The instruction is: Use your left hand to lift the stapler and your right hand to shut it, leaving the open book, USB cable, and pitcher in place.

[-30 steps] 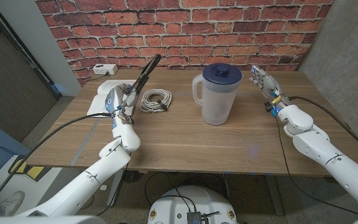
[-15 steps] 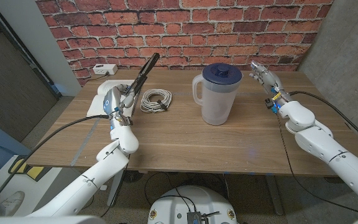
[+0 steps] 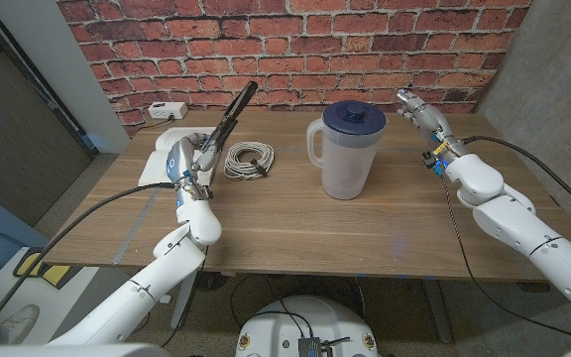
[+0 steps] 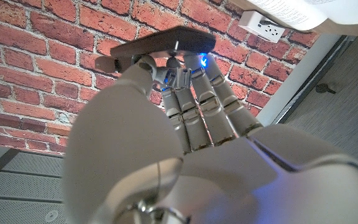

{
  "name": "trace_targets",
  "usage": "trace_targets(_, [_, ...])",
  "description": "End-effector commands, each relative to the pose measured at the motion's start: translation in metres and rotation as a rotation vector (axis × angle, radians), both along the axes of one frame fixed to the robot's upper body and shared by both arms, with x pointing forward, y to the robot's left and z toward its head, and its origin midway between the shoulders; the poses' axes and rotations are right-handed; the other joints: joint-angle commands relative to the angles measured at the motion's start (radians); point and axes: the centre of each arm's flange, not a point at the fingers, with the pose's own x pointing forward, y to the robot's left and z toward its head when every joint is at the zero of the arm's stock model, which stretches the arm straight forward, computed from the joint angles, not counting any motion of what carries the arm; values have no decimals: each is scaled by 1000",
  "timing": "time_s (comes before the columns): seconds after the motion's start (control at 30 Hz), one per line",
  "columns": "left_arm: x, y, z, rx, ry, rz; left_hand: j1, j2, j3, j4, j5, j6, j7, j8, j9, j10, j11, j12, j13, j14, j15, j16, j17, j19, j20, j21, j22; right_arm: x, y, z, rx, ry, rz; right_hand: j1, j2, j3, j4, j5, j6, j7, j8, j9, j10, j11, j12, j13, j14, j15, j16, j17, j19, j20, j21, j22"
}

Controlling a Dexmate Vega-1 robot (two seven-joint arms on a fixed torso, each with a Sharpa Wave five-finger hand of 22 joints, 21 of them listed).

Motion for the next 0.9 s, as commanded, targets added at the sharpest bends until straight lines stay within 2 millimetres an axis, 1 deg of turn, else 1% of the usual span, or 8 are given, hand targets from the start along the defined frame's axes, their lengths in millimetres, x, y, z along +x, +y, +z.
trace_targets(0.03, [-6,-14,6,31,-44,-45,57,60,32,-27,3,48,-44,4,2,54,-46,-3,2,45,-125,-3,5,-4,-28,14,-2,-11,9,11,-58,-36,-30,13,-3,1,-6,2,8,0,8,2,12,2,2,2,10,-24,1,-1,3,-4,-2,5])
trace_targets(0.27, [-7,-19,14,71,-49,-59,59,61,31,-27,2,45,-47,1,1,55,-46,-8,4,42,-125,-4,8,-7,-30,23,-7,-19,16,21,-132,-60,-70,17,-3,1,-7,2,9,0,8,2,15,1,2,2,12,-25,1,-1,4,-4,-3,5])
trace_targets(0.5, [-7,-22,16,78,-60,-73,56,59,31,-25,0,49,-46,0,-1,58,-48,-12,7,45,-125,-8,7,-9,-31,32,-12,-25,19,26,-176,-80,-112,20,-3,1,-8,2,10,-2,7,2,16,0,2,2,13,-26,1,-1,3,-4,-3,5])
trace_targets(0.53, [-7,-23,16,79,-61,-76,56,60,32,-25,0,49,-47,0,-1,57,-41,-13,7,44,-124,-9,6,-9,-32,33,-12,-26,20,27,-183,-84,-122,20,-3,1,-8,2,10,-2,7,2,16,0,2,2,13,-26,1,-1,3,-4,-3,5])
trace_targets(0.57, [-7,-23,16,80,-63,-78,56,59,32,-25,0,51,-49,1,-2,58,-40,-14,6,45,-125,-10,5,-10,-33,34,-13,-27,20,28,-191,-88,-131,21,-4,1,-8,2,10,-2,7,2,15,0,2,2,13,-26,1,-1,3,-4,-3,5])
trace_targets(0.6, [-7,-24,17,81,-65,-80,57,57,32,-27,0,52,-49,1,-2,60,-45,-15,6,45,-126,-11,5,-9,-33,36,-14,-28,20,28,-198,-91,-138,21,-4,1,-8,2,10,-2,7,2,16,0,2,2,13,-26,0,-1,3,-4,-4,5])
trace_targets(0.73, [-7,-26,17,28,-74,-127,63,59,28,-28,-3,50,-52,-1,-2,56,-43,-19,12,38,-120,-6,17,-17,-30,42,-18,-33,22,32,-228,-104,-167,22,-4,1,-8,2,11,-3,7,2,16,0,2,2,12,-28,0,-1,3,-3,-4,5])
trace_targets(0.9, [-8,-27,18,28,-82,-132,69,61,26,-30,-5,50,-53,-1,-1,55,-41,-21,17,35,-120,-4,24,-20,-27,48,-21,-38,24,35,-245,-122,-178,24,-4,1,-9,2,11,-4,7,2,16,-3,1,2,12,-29,0,-1,2,-2,-5,5])
